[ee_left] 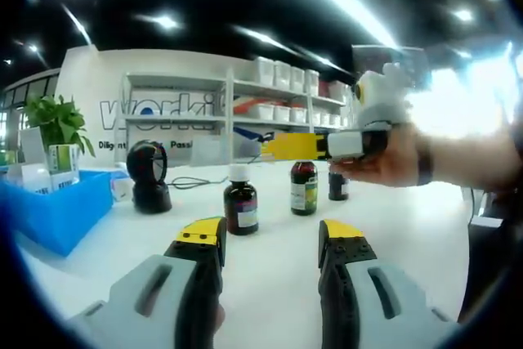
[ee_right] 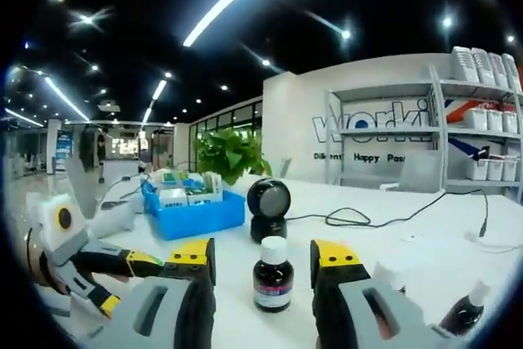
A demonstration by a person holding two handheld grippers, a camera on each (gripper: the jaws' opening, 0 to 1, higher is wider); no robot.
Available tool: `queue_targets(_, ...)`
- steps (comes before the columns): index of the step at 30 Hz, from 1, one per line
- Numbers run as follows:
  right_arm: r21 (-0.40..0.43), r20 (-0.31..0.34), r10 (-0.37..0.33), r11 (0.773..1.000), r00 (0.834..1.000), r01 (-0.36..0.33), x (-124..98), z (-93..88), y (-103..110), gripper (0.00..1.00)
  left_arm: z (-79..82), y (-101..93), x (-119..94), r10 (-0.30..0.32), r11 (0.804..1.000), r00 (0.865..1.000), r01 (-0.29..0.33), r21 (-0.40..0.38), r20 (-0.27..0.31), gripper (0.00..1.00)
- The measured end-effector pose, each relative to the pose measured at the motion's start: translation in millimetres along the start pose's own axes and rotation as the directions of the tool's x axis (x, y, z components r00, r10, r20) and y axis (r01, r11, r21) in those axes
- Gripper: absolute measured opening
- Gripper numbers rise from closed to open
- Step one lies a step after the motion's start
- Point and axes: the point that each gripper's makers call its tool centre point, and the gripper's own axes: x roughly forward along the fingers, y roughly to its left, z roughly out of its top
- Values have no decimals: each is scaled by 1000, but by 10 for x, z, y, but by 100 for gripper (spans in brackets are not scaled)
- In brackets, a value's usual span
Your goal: Rotate the medicine bottle to make it face forward pick up the medicine bottle inspect the drug traceability code place the medicine on the table
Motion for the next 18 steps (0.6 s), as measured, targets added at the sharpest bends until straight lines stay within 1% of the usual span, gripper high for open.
queue_targets(2,-5,22,1,1000,1000,0,-136,133,-15,41,-4,-1,3,-2,1000,1000,2,-1,-2,36)
queue_targets(5,-49,35,1,999,999,0,-314,308,-64,40,-5,3,4,0,1000,1000,0,-3,-2,36)
queue_targets(8,-55,48,17,998,999,-14,-556,512,-104,40,-3,19,0,7,1000,1000,-7,-4,-2,36)
queue_targets(11,-57,53,19,998,998,-16,-763,670,-217,38,-6,42,-1,18,1000,1000,-18,-4,-3,36)
queue_targets(14,-53,60,17,998,998,-14,-990,784,-273,37,-11,53,-1,23,1000,1000,-23,-4,-6,36)
queue_targets(15,-54,62,16,998,998,-12,-1033,805,-286,37,-12,55,-1,24,1000,1000,-24,-3,-7,36)
queue_targets(18,-71,68,4,998,998,0,-1240,873,-401,37,-17,60,-4,30,1000,1000,-30,4,-10,36)
